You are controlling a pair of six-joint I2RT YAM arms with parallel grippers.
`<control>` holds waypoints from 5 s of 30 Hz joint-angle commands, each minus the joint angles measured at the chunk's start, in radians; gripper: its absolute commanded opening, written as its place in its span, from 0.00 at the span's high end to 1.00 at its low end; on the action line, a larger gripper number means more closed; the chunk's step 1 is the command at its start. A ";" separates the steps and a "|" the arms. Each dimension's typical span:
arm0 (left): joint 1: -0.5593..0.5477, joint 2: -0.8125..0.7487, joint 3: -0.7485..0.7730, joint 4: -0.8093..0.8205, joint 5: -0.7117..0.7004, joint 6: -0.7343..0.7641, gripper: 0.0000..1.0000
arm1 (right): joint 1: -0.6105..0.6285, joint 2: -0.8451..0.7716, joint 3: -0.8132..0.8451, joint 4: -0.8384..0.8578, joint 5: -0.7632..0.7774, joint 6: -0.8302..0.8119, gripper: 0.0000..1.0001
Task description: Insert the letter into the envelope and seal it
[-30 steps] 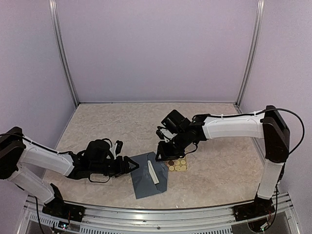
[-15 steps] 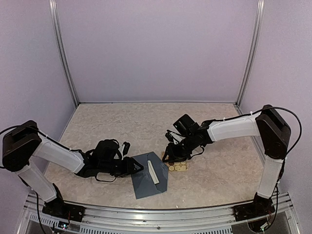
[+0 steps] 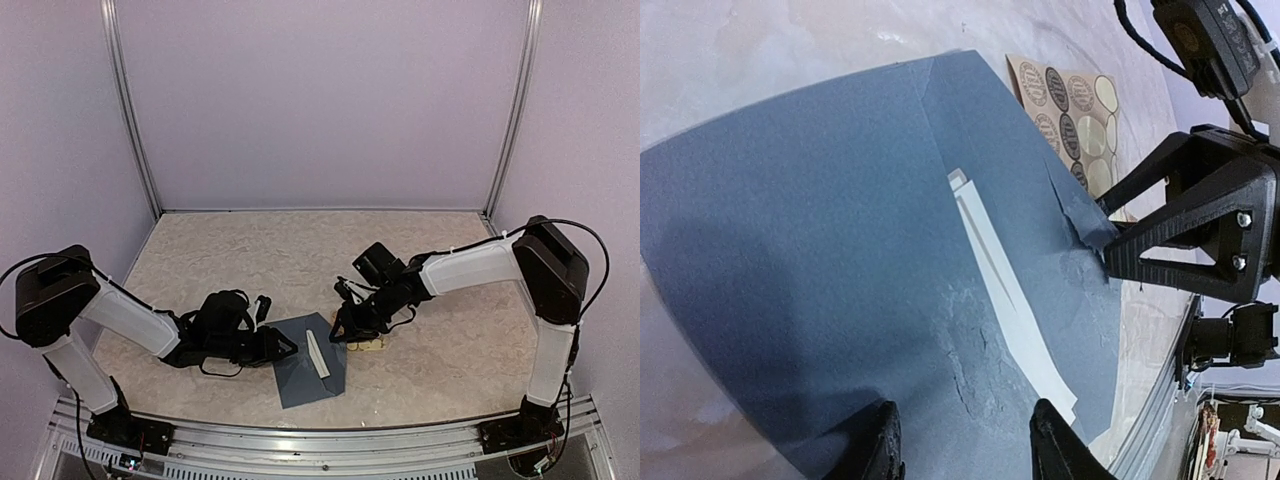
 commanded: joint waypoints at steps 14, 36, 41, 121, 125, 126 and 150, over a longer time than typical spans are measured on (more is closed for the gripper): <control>-0.015 0.016 -0.024 -0.002 0.009 -0.015 0.59 | 0.126 0.118 0.146 0.048 -0.105 -0.015 0.64; -0.020 -0.135 0.040 -0.053 -0.051 0.036 0.59 | 0.078 -0.140 -0.009 0.087 0.070 -0.040 0.49; -0.021 -0.200 0.070 -0.074 -0.089 0.070 0.55 | -0.056 -0.225 -0.107 0.058 0.095 -0.099 0.48; -0.034 -0.449 0.437 -0.570 0.385 0.654 0.29 | 0.043 -0.502 0.095 -0.034 -0.455 -0.355 1.00; -0.049 -0.432 0.441 -0.558 0.405 0.646 0.38 | 0.052 -0.499 0.093 -0.026 -0.459 -0.353 1.00; -0.053 -0.423 0.442 -0.556 0.412 0.643 0.43 | 0.053 -0.498 0.094 -0.025 -0.459 -0.354 1.00; -0.068 -0.464 0.371 -0.408 0.449 0.577 1.00 | 0.101 -0.441 0.047 0.101 -0.504 -0.306 0.72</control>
